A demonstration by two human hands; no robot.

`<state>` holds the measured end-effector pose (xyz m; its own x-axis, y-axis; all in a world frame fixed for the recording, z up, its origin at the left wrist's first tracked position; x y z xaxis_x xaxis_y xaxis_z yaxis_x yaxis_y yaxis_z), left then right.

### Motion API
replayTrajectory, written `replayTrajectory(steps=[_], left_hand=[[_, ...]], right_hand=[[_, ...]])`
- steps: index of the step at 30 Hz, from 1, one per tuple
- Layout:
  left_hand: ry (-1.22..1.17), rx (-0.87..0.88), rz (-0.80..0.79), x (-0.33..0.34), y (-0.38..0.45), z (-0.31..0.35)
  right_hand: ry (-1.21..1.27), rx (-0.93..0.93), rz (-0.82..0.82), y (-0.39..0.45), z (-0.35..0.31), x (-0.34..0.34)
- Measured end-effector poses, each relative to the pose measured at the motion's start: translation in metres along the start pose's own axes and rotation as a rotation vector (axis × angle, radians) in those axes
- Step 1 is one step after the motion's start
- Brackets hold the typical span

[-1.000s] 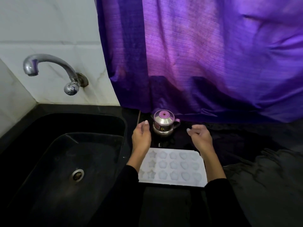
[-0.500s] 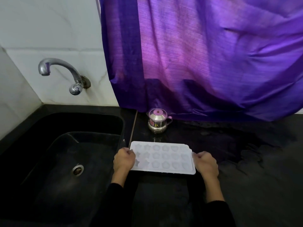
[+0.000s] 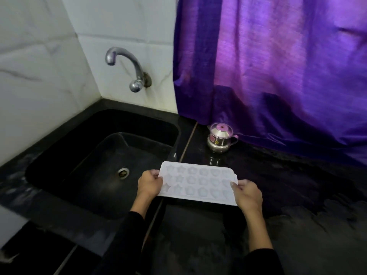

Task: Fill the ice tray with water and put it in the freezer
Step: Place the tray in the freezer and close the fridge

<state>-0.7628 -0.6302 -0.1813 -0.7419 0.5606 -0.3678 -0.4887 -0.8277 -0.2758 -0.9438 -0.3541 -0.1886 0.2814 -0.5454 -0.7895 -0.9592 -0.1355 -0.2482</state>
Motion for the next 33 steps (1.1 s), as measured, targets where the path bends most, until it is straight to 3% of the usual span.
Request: replayTrajectory(steps=[10, 19, 28, 33], left_hand=[[-0.197, 0.037, 0.301, -0.186, -0.075, -0.053], [-0.303, -0.042, 0.635, -0.331, -0.186, -0.136], [-0.372, -0.104, 0.978, -0.414, -0.308, -0.215], [-0.461, -0.165, 1.273, -0.434, -0.389, -0.245]], right_hand=[[0.019, -0.302, -0.180, -0.093, -0.115, 0.078], [-0.014, -0.615, -0.379, -0.228, -0.205, 0.160], [-0.108, -0.928, -0.611, -0.360, -0.264, 0.226], [-0.164, -1.161, -0.768, -0.449, -0.295, 0.263]])
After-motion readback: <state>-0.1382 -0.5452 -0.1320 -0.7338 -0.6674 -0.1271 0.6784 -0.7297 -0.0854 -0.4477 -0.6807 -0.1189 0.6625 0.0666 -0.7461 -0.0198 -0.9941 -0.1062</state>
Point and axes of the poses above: each hand's wrist, its own y-axis towards the middle knuckle, its own x-axis out of the palm, z = x × y, the point moved 9 cm from there along y, towards the middle knuckle, and after that the axes turned 13 degrees about -y, right-handed, at the moved point
